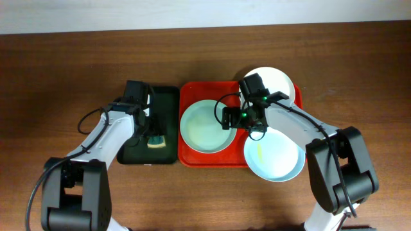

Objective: Clean dirty plates on tray and stack at the side
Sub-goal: 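Return the sponge to the black tray and release it with the left gripper, then retract the left arm to the left side of the table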

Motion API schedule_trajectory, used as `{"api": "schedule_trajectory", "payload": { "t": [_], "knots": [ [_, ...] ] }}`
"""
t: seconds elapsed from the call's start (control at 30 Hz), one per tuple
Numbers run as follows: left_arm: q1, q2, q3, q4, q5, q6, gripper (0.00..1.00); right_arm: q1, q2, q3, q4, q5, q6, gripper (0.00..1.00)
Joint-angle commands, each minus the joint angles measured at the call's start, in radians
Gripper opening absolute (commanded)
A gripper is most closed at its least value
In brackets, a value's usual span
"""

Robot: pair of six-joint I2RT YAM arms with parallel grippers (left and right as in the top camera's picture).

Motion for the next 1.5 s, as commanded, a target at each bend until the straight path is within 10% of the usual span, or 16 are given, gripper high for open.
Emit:
{"api": "schedule_trajectory", "payload": {
  "t": [0.0,0.63,1.47],
  "knots": [
    [0.002,-0.014,0.018,0.004,-0.007,0.006,0.99,0.006,0.006,-0.003,0.000,-0.005,0.003,0.98],
    [0.031,-0.075,0.113,-0.043,0.053,0.003,0.99,0.006,0.006,-0.003,0.000,-0.005,0.003,0.98],
    [0.394,-0.389,0.182,-0.240,0.053,0.002,0.99,0.006,0.006,-0.003,0.060,-0.095,0.008,0.99]
  ]
}}
